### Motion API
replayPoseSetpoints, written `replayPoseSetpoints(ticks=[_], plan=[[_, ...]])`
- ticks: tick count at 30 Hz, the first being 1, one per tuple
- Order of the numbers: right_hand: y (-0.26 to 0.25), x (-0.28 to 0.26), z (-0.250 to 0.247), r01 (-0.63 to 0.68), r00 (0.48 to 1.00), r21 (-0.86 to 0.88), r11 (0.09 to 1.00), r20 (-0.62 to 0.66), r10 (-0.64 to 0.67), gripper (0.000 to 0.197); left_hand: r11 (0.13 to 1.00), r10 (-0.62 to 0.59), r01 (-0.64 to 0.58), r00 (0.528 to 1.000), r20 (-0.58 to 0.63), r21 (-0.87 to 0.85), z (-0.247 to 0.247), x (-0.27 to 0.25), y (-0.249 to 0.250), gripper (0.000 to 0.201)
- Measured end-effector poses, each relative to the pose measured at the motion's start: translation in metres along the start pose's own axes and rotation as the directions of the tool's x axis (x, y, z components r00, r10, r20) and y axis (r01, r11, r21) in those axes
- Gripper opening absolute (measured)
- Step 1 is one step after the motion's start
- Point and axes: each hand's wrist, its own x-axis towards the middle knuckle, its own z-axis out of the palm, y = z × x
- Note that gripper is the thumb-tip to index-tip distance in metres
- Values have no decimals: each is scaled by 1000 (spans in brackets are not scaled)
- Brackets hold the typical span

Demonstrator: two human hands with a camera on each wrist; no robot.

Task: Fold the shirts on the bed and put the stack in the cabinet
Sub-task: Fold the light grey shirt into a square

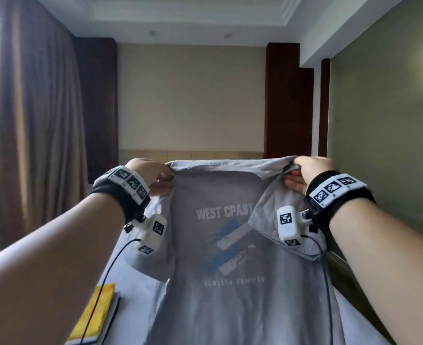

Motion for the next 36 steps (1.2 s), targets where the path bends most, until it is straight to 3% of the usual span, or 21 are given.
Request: replayPoseSetpoints(ticks=[6,11,14,18,21,23,27,30,34,36], plan=[[121,41,-20,-258,962,-182,949,-136,235,8,981,-193,194,981,28,-25,16,56,-114,19],[201,71,-25,-358,930,-209,910,-168,328,10,983,-183,183,983,12,9,30,112,-195,22],[247,93,-26,-401,912,-210,892,-186,367,11,972,-227,227,974,-7,-56,44,139,-242,25],[309,122,-27,-476,870,-166,863,-229,436,11,911,-346,311,934,-92,-270,67,171,-304,30],[350,143,-25,-518,838,-110,848,-262,478,9,876,-438,401,894,-96,-268,80,194,-337,30],[372,160,-21,-548,816,-51,835,-253,520,7,878,-450,401,877,-165,-261,85,217,-353,37],[407,212,-6,-594,773,26,804,-257,579,6,909,-407,376,893,-190,-178,95,274,-385,36],[428,252,9,-583,780,27,812,-260,569,8,923,-376,349,907,-190,-162,115,310,-387,21],[457,307,35,-484,849,-61,873,-273,452,9,944,-327,317,931,-160,-89,142,366,-386,38],[481,327,42,-409,912,-364,837,-179,368,47,944,-325,328,942,-79,31,147,379,-392,55]])
